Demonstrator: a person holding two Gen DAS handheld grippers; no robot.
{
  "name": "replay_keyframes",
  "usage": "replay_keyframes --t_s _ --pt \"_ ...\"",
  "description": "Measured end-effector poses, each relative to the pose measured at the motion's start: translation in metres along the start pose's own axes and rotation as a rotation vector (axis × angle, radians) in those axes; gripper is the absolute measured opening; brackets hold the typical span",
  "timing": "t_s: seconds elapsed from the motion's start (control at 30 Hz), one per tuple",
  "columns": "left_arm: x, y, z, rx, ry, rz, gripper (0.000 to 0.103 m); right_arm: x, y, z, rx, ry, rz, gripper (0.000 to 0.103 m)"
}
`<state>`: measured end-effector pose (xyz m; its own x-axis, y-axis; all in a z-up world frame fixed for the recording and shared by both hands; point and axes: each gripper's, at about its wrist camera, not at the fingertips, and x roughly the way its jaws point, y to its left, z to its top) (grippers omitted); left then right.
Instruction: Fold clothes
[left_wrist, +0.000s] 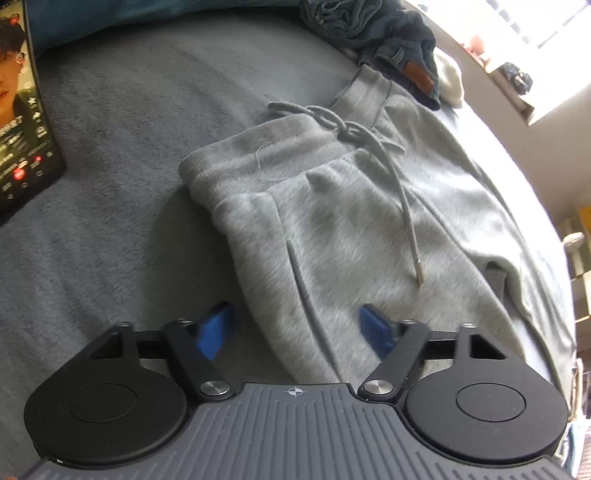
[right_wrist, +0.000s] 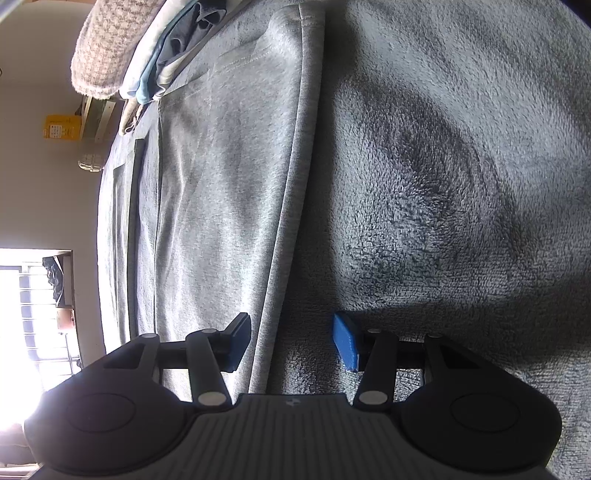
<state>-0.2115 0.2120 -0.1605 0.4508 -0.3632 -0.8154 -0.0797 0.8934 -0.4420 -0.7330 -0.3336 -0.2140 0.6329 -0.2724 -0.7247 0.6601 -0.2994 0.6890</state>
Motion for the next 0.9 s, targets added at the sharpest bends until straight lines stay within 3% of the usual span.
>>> replay_keyframes --t_s 0.17,0.4,0.53,0.9 --pt "0.008 0.0 0.008 -0.049 -0.003 -0.055 0.051 -0.001 0.0 0.0 0.0 0.001 0.004 0.052" --pt "0.009 0.002 0.003 -0.026 0.03 -0.037 0.038 -0.003 0.006 0.008 0.014 -0.033 0.048 0.054" --pt "0.01 0.003 0.002 -0.023 0.029 -0.025 0.037 0.005 0.003 0.008 0.039 -0.035 0.045 0.053" --pt "0.012 0.001 0.0 -0.012 0.019 -0.01 0.037 0.02 -0.006 -0.022 0.098 0.121 0.138 0.052"
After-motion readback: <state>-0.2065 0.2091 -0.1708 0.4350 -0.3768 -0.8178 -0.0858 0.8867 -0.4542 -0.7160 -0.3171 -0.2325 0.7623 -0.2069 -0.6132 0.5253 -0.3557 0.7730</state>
